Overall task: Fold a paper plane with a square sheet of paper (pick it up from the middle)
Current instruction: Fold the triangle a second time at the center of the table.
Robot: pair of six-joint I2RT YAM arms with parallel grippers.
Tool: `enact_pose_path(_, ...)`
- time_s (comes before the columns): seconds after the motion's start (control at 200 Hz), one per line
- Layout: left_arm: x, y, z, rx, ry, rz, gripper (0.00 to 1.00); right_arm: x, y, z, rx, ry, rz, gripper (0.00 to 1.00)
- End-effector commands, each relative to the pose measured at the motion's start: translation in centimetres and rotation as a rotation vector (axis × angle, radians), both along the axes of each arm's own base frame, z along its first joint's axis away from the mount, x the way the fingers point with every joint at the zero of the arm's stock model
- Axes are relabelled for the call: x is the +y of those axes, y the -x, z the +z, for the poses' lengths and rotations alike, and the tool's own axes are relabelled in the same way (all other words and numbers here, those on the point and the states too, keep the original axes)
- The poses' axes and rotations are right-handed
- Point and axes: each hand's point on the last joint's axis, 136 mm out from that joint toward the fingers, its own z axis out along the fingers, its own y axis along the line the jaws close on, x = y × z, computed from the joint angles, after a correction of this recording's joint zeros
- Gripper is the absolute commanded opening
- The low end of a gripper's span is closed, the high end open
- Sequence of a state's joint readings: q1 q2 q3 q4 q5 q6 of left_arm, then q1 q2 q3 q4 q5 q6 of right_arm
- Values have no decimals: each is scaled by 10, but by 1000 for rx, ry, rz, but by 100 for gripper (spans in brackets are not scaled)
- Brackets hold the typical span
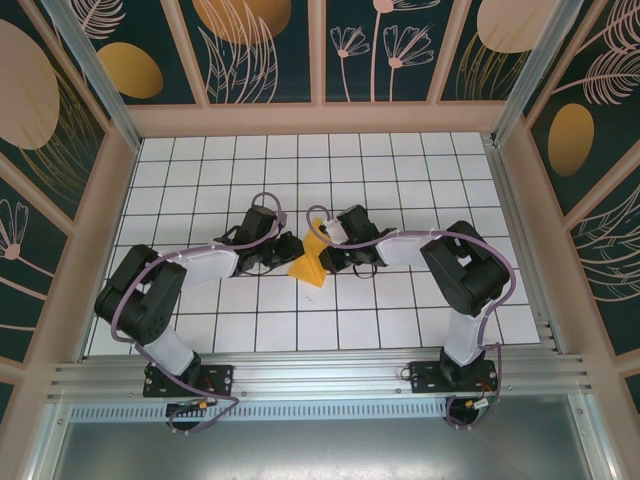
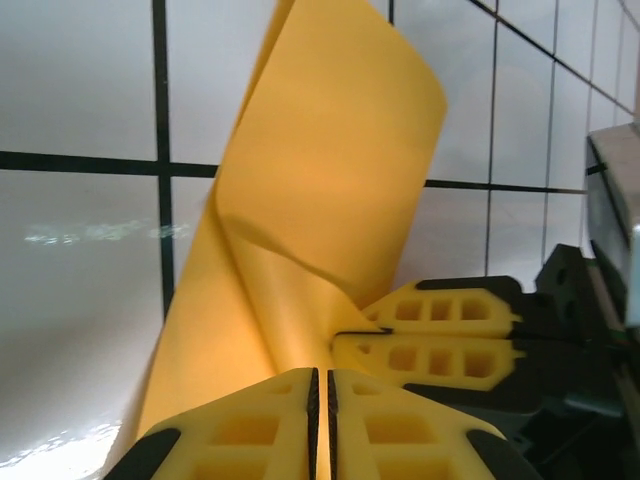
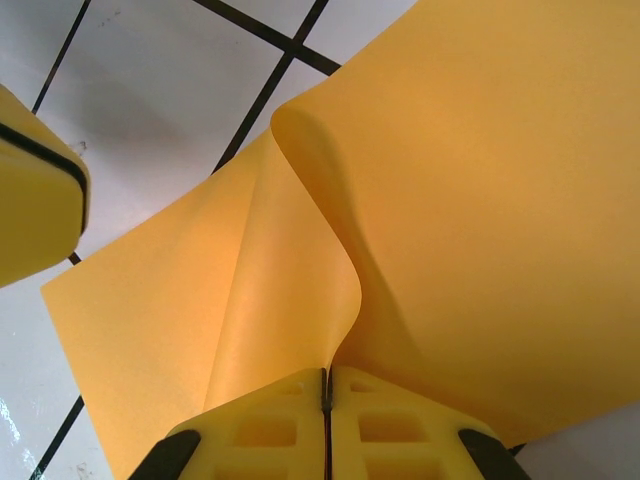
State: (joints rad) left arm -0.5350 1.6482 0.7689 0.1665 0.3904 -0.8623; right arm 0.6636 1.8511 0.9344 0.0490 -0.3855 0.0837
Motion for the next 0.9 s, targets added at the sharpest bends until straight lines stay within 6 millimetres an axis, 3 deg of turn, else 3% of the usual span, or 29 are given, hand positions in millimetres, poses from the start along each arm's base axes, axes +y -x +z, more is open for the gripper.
enact_pose_path(0.0, -16, -12, 17, -19, 95, 1, 12, -7, 0, -17, 17, 58, -21, 9)
enact_pose_path(0.16, -27, -18, 22, -16, 175, 6, 12, -7, 0, -17, 19, 56, -21, 9)
enact_pose_path(0.195, -27, -19, 11, 10, 165, 11, 12, -7, 0, -17, 20, 56, -22, 9)
enact_pose_path(0.465, -30, -20, -10, 59, 155, 18, 12, -5, -1, -15, 20, 44, -20, 9)
enact_pose_path(0.896, -1, -3, -57, 127, -14, 62, 11, -1, -1, -10, 21, 24, -20, 12)
